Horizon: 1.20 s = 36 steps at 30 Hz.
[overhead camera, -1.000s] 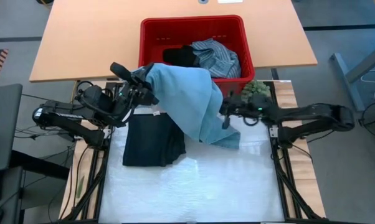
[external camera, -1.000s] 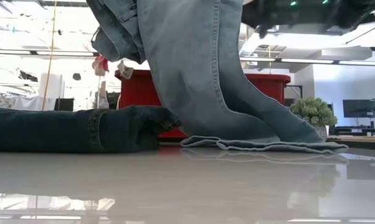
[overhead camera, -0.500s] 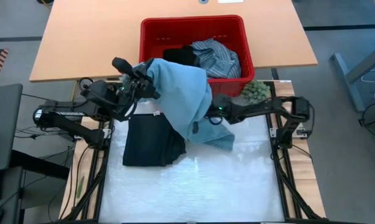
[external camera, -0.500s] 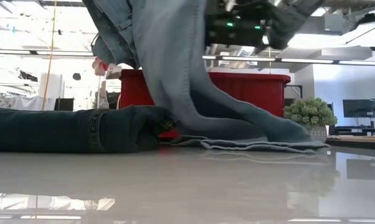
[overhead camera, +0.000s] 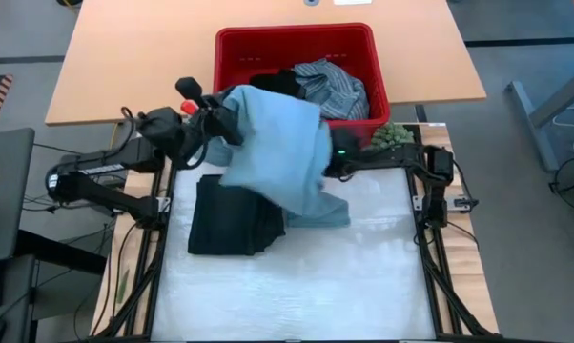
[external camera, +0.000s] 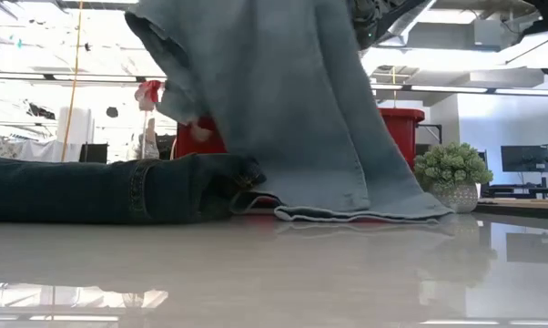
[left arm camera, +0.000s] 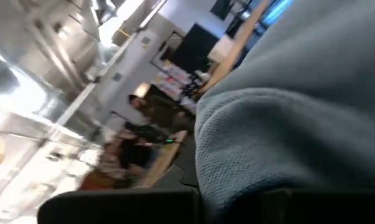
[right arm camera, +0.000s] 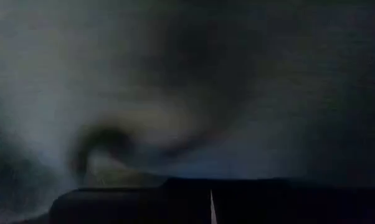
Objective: Fold Laundry from Bin
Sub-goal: Fold the light blue pants
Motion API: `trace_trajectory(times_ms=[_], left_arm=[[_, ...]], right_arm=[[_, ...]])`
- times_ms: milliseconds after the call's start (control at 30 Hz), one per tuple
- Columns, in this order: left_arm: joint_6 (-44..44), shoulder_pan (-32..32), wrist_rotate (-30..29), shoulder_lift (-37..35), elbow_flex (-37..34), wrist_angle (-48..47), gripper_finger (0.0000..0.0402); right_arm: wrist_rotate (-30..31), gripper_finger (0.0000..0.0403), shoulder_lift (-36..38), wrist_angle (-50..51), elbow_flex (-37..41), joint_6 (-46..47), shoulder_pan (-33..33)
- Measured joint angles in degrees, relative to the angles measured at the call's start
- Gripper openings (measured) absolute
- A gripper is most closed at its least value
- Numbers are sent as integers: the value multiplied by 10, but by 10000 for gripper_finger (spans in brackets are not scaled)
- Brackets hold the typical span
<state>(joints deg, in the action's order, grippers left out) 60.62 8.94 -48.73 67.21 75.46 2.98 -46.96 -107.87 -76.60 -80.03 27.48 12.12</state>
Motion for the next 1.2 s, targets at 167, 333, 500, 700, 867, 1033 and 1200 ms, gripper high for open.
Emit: trace_trajectory(times_ms=[167, 333, 500, 700, 867, 1033, 1200], left_arm=[[-155, 37, 109, -15, 0, -99, 4], [-213, 48, 185, -16, 0, -174, 16], [-218, 56, 243, -16, -32, -190, 44], [-220, 56, 292, -11, -68, -198, 118], [-274, 57, 330, -11, -87, -207, 173], [-278, 57, 358, -17, -137, -161, 183], [-244, 57, 285, -18, -196, -37, 177]], right_arm=[[6, 20, 36, -109, 0, 144, 38], [40, 21, 68, -132, 6, 213, 48], [46, 21, 119, -127, 8, 250, 39], [54, 21, 165, -121, 8, 257, 37], [95, 21, 192, -57, 8, 269, 42], [145, 22, 208, 17, 8, 297, 61], [157, 22, 217, 22, 8, 315, 81]])
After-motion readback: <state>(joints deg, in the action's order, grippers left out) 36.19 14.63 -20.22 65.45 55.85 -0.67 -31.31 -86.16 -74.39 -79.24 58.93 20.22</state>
